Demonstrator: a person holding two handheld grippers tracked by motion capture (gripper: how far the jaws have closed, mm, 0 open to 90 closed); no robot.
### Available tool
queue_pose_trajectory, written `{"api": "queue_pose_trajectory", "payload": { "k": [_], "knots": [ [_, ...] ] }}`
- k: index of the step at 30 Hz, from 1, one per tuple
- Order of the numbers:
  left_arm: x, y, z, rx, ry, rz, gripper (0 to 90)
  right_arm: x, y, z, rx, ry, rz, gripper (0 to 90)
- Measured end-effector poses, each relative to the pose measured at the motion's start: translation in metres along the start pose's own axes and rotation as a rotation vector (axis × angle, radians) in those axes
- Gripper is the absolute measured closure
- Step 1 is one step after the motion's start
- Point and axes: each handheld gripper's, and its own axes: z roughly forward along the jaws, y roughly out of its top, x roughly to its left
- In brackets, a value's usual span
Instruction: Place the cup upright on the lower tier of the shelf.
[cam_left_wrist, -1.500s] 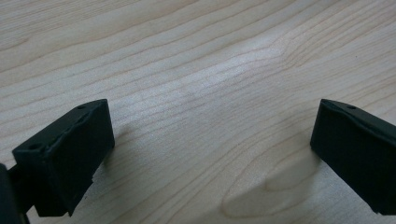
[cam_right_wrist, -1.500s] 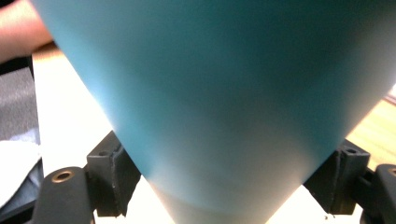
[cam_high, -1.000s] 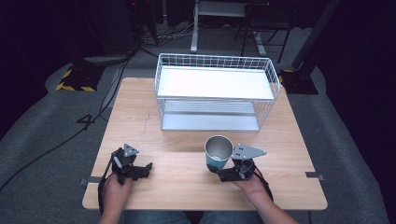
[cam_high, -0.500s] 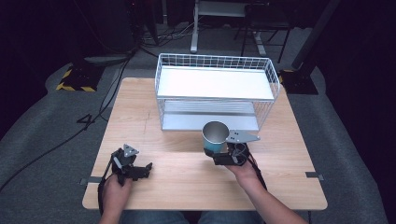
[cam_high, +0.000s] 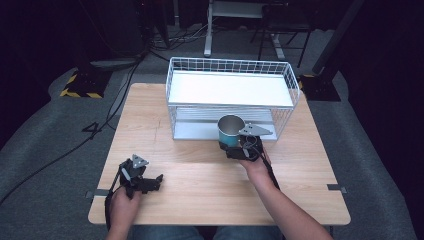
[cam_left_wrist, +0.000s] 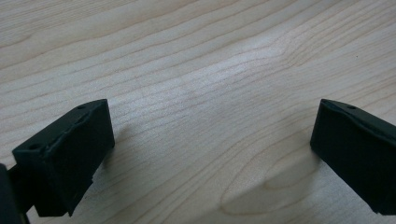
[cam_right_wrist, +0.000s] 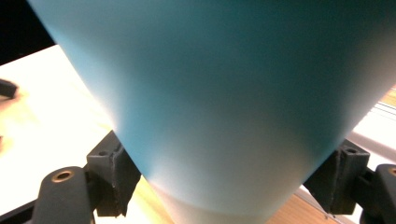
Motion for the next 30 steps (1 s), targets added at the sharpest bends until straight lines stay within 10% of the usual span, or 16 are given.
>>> {"api": "queue_pose_trajectory", "payload": {
  "k": [30],
  "knots": [
    [0.000,0.000,0.000,0.000,0.000,0.000,0.1,-0.037,-0.002,0.063,-0.022,-0.188,0.089,22.6]
  ]
}}
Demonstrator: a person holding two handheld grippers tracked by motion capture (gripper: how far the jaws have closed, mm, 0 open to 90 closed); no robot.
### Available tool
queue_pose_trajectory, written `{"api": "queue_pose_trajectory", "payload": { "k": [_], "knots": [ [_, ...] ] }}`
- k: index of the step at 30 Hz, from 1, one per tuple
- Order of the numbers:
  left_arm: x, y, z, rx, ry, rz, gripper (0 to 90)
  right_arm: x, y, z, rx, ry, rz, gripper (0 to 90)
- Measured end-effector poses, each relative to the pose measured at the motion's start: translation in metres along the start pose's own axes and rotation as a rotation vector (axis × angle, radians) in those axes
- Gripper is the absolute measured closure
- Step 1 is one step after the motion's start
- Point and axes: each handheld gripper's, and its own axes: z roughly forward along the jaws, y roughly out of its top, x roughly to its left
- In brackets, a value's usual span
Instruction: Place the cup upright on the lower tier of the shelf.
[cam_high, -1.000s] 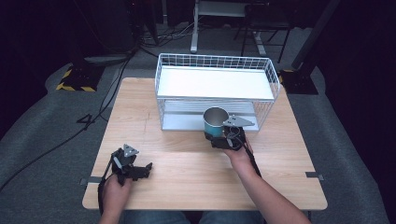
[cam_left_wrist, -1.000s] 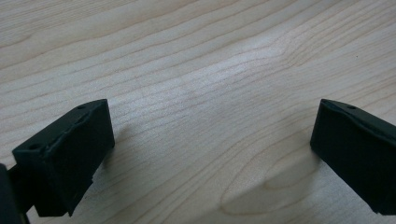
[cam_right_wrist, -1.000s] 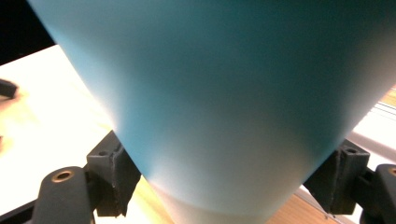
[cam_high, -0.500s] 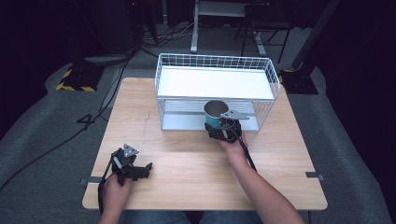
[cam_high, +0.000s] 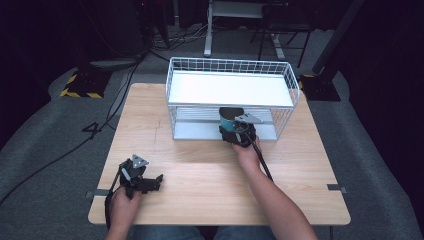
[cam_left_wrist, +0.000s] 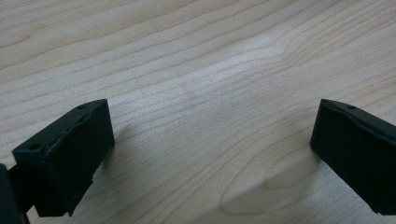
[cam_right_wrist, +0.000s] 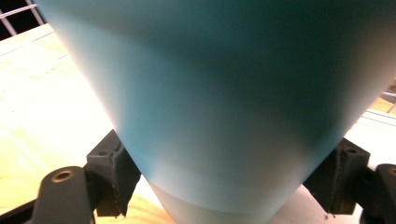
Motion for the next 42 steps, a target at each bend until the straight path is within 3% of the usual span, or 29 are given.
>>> {"api": "queue_pose_trajectory", "payload": {
  "k": [8,17,42],
  "knots": [
    [0.000,0.000,-0.001,0.002,0.000,0.001,0.1,-0.007,0.000,0.014,-0.014,-0.026,0.003,22.6],
    [0.000,-0.001,-0.001,0.003,-0.001,0.002,0.1,-0.009,-0.003,0.023,-0.035,-0.017,-0.003,22.5],
    [-0.001,-0.001,-0.001,0.003,0.000,0.001,0.1,-0.011,-0.005,0.028,-0.013,-0.004,-0.014,21.9]
  ]
}}
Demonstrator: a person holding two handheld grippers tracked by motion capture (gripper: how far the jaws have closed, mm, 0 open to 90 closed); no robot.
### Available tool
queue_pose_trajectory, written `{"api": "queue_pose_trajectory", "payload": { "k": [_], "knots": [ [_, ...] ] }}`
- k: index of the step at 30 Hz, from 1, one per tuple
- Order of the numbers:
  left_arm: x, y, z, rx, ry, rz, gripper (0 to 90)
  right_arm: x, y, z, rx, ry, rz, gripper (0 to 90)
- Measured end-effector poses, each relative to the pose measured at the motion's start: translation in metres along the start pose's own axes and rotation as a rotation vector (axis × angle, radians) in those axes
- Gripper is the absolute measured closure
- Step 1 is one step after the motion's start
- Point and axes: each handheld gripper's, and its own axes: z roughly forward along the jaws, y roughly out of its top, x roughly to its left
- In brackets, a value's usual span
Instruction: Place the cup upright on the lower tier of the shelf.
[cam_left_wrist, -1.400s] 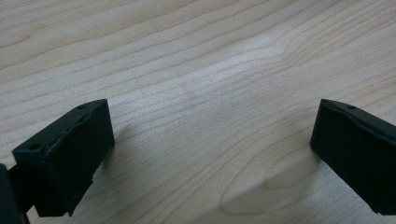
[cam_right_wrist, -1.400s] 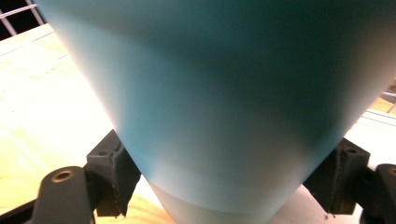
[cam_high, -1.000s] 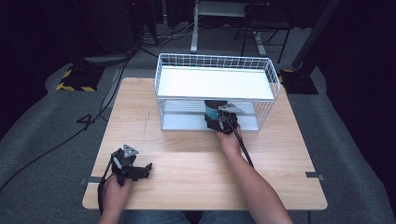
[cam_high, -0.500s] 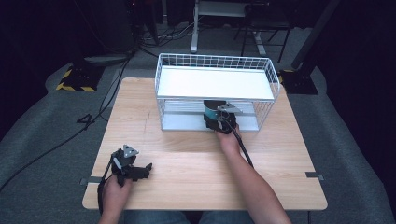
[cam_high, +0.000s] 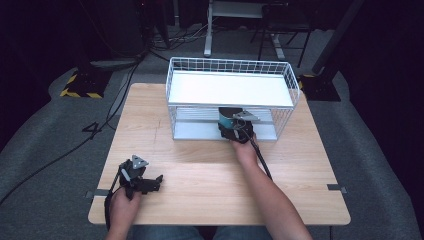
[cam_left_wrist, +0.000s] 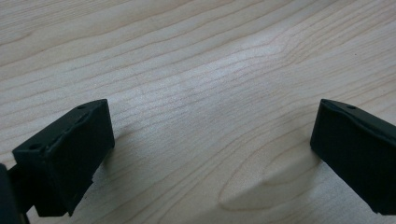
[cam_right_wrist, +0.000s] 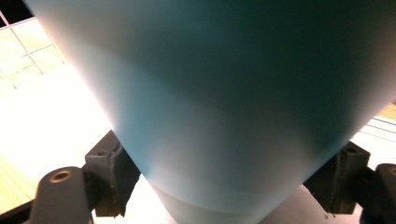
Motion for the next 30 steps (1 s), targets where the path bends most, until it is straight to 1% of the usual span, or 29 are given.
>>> {"api": "queue_pose_trajectory", "payload": {
  "k": [2,3,4,5,6,9,12,13,14,15,16,18,19,20,22,23,24,26,28,30],
  "knots": [
    [0.000,0.000,0.000,0.000,0.000,0.000,0.2,0.000,-0.001,0.000,0.012,0.004,-0.011,15.0],
    [0.000,0.000,0.000,0.000,0.000,0.000,0.1,0.000,-0.001,0.000,0.012,0.004,-0.011,15.0],
    [0.000,0.000,0.000,0.000,0.000,0.000,0.1,-0.001,-0.001,-0.001,0.007,0.007,0.012,14.5],
    [0.000,0.000,0.000,0.000,0.000,0.000,0.1,-0.001,-0.001,-0.001,0.007,0.007,0.012,14.5],
    [0.000,0.000,0.000,0.000,0.001,-0.002,0.2,-0.002,-0.001,-0.004,-0.001,0.010,0.028,14.3],
    [0.000,0.000,0.000,0.000,0.000,0.000,0.2,-0.003,-0.002,-0.006,-0.002,0.016,0.035,13.9],
    [0.000,0.000,0.000,0.000,0.000,0.001,0.1,-0.004,-0.003,-0.013,0.004,0.025,0.025,13.5],
    [0.000,0.000,0.000,0.000,0.000,0.001,0.1,-0.004,-0.003,-0.013,0.004,0.025,0.025,13.5],
    [0.000,0.000,0.000,0.000,-0.001,0.000,0.1,-0.004,-0.003,-0.019,-0.003,0.034,0.026,13.6],
    [0.000,0.000,0.000,0.000,-0.001,0.000,0.1,-0.004,-0.003,-0.019,-0.003,0.034,0.026,13.6],
    [0.000,0.000,0.000,0.000,-0.001,0.001,0.1,-0.003,-0.002,-0.026,-0.004,0.041,0.030,13.6],
    [0.000,0.000,0.000,0.000,0.001,0.001,0.1,-0.003,-0.001,-0.029,-0.003,0.044,0.028,13.6],
    [0.000,0.001,0.000,0.000,-0.001,0.001,0.1,-0.002,0.000,-0.033,-0.003,0.053,0.026,13.6],
    [0.000,0.001,0.001,0.000,0.001,-0.001,0.1,-0.001,0.001,-0.042,0.004,0.065,0.026,13.8],
    [0.000,0.001,0.001,-0.001,0.003,-0.005,0.1,0.002,0.002,-0.051,0.001,0.094,0.049,14.7],
    [0.000,0.001,0.001,-0.001,0.003,-0.005,0.1,0.003,0.002,-0.056,-0.007,0.104,0.052,15.1],
    [-0.001,0.001,0.001,-0.002,0.003,-0.006,0.1,0.004,0.001,-0.061,-0.014,0.108,0.050,15.1],
    [-0.001,0.001,0.001,-0.002,0.004,-0.005,0.1,0.006,0.001,-0.064,-0.016,0.110,0.050,15.1],
    [-0.001,0.001,0.001,-0.002,0.003,-0.005,0.1,0.010,0.001,-0.078,-0.004,0.130,0.036,15.2],
    [-0.001,0.001,0.001,-0.002,0.004,-0.005,0.1,0.011,0.002,-0.086,-0.008,0.132,0.005,15.4]
  ]
}}
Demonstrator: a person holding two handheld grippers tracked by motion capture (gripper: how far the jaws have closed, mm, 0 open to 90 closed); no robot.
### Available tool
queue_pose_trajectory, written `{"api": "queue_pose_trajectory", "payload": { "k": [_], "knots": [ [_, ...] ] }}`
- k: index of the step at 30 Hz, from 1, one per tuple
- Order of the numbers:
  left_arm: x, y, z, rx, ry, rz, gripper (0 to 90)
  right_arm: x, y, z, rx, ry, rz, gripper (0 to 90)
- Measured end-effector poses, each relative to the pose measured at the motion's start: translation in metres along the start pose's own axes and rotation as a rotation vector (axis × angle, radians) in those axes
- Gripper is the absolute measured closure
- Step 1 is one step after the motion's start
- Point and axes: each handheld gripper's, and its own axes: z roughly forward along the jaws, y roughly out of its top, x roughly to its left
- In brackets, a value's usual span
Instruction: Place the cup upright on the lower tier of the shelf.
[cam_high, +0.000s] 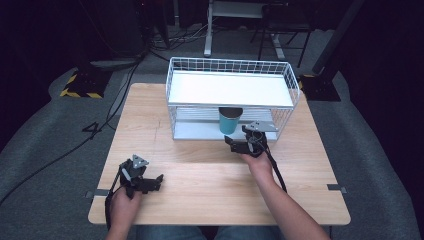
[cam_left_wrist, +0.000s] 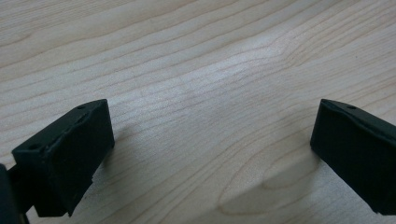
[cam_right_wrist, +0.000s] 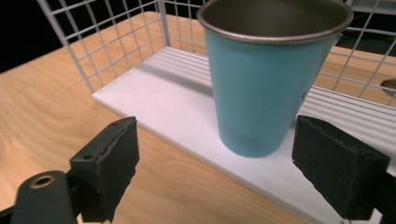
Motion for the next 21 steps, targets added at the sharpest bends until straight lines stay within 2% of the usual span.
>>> {"api": "queue_pose_trajectory", "payload": {
  "k": [2,4,6,7,10,12,17,21],
  "knots": [
    [0.000,0.000,0.000,0.000,0.000,0.000,0.1,0.004,0.001,-0.010,0.026,0.005,-0.029,15.7],
    [0.000,0.000,0.000,0.000,0.000,0.000,0.1,0.004,0.001,-0.013,0.031,0.008,-0.034,15.7],
    [0.000,0.000,0.000,0.001,0.000,0.001,0.1,0.005,-0.002,-0.028,0.060,0.011,-0.067,15.7],
    [0.000,0.000,0.000,0.001,0.000,0.001,0.1,0.005,-0.002,-0.028,0.060,0.011,-0.067,15.7],
    [0.000,-0.001,-0.001,0.002,0.002,0.004,0.1,0.001,-0.009,-0.048,0.065,0.013,-0.097,15.7],
    [0.000,-0.001,-0.001,0.002,0.003,0.005,0.1,0.000,-0.011,-0.051,0.064,0.018,-0.095,15.8],
    [-0.001,-0.003,-0.002,0.000,-0.001,0.001,0.1,-0.013,-0.025,-0.081,0.057,0.046,-0.054,15.7],
    [-0.002,-0.003,-0.003,0.001,-0.001,0.003,0.1,-0.020,-0.032,-0.093,0.059,0.048,-0.057,15.7]
  ]
}}
